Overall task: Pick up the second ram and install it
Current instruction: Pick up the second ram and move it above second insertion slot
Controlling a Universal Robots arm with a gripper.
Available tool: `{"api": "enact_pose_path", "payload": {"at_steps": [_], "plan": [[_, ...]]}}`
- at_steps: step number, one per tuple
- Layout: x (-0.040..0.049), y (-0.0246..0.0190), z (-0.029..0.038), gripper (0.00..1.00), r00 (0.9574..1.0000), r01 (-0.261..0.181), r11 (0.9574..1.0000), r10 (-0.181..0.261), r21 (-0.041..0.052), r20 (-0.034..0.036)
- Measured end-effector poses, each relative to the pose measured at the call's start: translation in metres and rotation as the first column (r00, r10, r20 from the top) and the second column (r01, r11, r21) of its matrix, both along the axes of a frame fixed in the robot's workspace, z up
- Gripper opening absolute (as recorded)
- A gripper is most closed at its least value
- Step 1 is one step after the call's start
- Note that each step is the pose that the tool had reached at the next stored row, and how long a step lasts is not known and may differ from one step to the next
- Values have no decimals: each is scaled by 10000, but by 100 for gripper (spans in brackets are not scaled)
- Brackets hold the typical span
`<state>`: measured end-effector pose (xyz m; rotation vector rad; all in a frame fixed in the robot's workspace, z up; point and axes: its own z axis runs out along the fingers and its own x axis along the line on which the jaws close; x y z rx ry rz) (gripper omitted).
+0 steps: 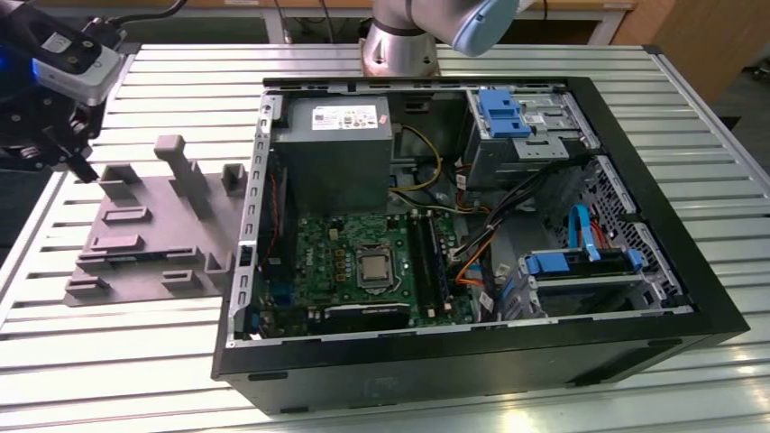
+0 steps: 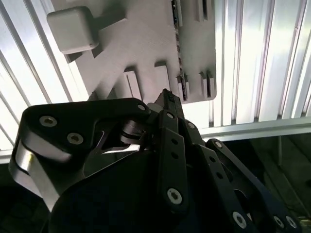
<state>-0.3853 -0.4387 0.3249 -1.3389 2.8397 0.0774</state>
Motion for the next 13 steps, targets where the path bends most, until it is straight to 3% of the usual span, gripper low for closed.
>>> {"api": "enact_pose_path", "payload": {"at_steps": [3, 6, 10, 13], "plan": [[0, 0, -4, 11, 9986, -538, 9986, 538, 0, -1], [0, 0, -8, 11, 9942, -1075, 9942, 1075, 0, -1], [0, 0, -16, 11, 9837, -1799, 9837, 1799, 0, -1], [0, 0, -22, 11, 9722, -2342, 9722, 2342, 0, -2]]}}
